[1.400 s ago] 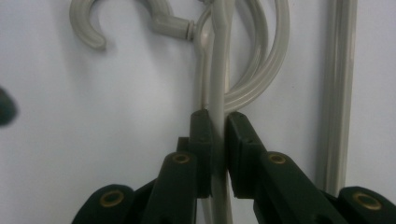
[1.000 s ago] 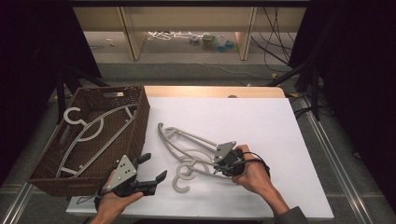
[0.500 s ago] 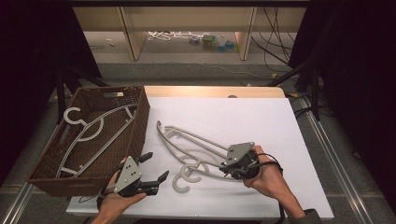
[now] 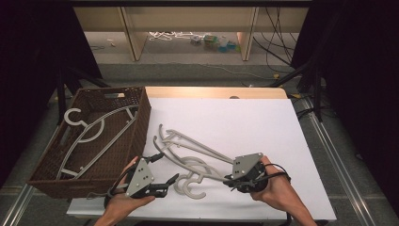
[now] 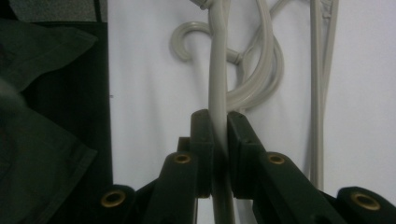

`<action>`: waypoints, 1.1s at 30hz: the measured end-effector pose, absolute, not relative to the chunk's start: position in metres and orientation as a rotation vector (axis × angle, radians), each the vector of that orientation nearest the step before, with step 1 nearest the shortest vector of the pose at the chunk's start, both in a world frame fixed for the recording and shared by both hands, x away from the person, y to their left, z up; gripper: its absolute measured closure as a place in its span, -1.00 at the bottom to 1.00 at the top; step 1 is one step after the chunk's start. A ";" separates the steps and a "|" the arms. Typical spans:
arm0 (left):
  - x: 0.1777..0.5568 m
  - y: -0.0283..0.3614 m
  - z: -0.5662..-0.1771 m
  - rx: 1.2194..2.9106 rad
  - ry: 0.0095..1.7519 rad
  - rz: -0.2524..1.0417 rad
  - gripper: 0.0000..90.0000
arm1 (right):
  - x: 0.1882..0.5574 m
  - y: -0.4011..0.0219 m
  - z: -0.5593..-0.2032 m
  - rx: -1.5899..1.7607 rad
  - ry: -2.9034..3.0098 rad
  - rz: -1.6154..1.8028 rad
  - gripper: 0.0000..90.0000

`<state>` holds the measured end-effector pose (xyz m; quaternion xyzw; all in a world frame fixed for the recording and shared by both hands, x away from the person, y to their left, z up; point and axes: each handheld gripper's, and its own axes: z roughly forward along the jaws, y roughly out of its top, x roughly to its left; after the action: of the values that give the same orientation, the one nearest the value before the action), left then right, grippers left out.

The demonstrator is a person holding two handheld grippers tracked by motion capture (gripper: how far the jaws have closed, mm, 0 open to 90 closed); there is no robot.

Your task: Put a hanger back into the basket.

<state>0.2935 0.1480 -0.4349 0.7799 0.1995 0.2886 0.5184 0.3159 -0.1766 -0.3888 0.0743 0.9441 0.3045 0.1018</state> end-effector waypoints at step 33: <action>0.287 0.119 -0.432 2.084 -0.020 0.712 0.56 | 0.307 -0.171 -0.380 0.035 2.860 0.984 0.84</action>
<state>0.2868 0.1185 -0.4317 0.8439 -0.0079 0.2881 0.4525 0.3067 -0.1705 -0.3804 0.0115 0.9439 0.3247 0.0583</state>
